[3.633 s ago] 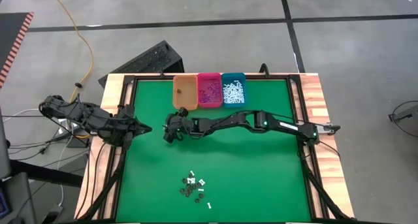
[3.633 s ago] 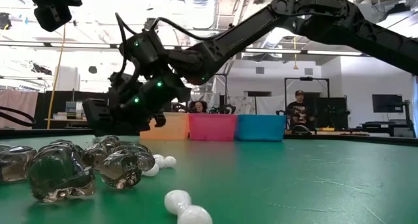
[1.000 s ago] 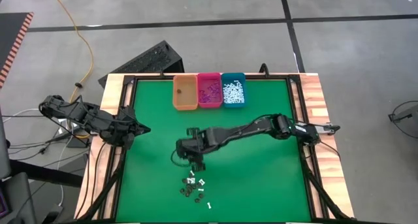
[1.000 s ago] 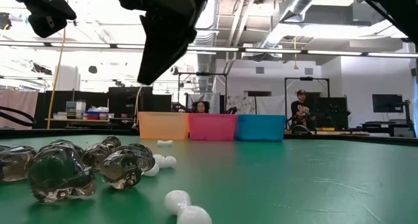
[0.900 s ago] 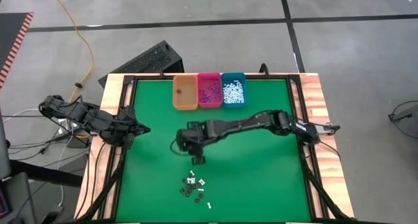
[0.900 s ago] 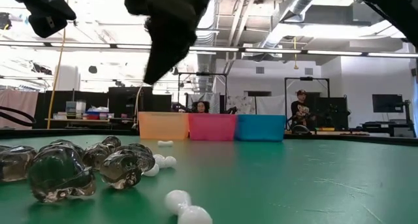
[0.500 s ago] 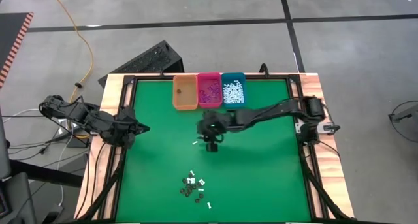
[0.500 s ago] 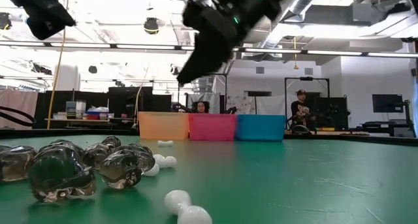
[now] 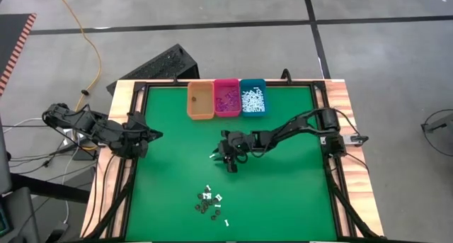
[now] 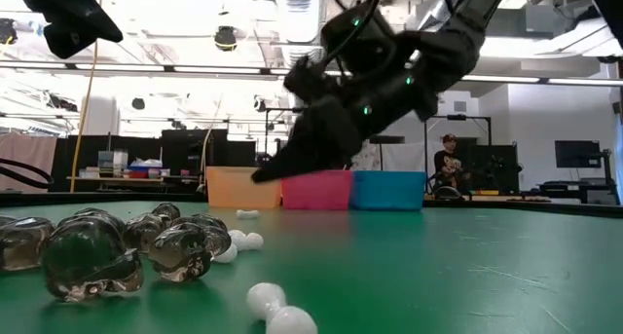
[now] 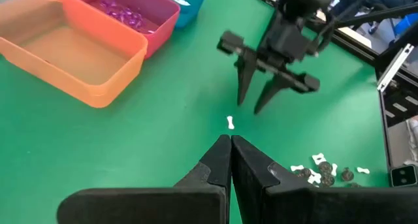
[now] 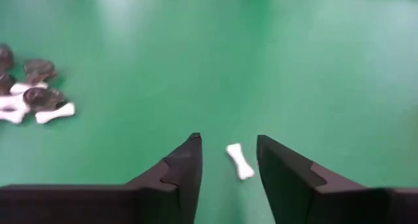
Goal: Sort Halloween decoration
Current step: Put the white bone toy into the blue bin
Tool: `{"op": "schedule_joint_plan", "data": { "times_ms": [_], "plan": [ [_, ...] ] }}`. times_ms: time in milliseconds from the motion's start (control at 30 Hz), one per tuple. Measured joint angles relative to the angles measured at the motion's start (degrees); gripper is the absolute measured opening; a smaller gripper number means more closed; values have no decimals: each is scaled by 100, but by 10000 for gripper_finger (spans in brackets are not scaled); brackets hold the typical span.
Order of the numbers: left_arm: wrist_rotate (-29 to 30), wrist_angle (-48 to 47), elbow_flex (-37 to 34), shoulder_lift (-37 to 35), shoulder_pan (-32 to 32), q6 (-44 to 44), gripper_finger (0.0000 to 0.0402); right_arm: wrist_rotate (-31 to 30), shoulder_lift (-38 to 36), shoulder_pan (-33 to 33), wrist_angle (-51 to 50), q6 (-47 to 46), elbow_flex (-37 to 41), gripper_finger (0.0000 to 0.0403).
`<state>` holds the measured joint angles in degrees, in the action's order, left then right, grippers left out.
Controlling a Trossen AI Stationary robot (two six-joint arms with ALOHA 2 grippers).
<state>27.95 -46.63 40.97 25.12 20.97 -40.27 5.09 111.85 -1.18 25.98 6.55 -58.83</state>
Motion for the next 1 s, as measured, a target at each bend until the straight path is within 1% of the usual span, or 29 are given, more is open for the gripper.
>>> {"op": "schedule_joint_plan", "data": {
  "times_ms": [67,233,333,467,533,600,767,867,1000],
  "plan": [
    [77,-5,0,0,0,-1,0,110,203,-1,18,17,-73,190],
    [147,-20,0,0,0,6,0,121,643,68,42,98,-450,231],
    [145,-41,0,0,0,7,0,120,867,90,-58,144,-696,235],
    [130,-51,0,0,0,9,0,166,1086,97,-423,123,-955,224],
    [126,-84,0,0,2,11,0,180,1156,99,-512,81,-956,208],
    [126,-83,0,0,2,11,0,168,1180,99,-540,18,-959,179],
    [123,-136,0,0,0,11,0,38,1187,98,-709,159,-964,70],
    [121,-156,0,0,0,11,0,64,1188,136,-756,180,-960,21],
    [119,-156,0,0,2,11,0,91,1175,134,-697,36,-946,19]
  ]
}}
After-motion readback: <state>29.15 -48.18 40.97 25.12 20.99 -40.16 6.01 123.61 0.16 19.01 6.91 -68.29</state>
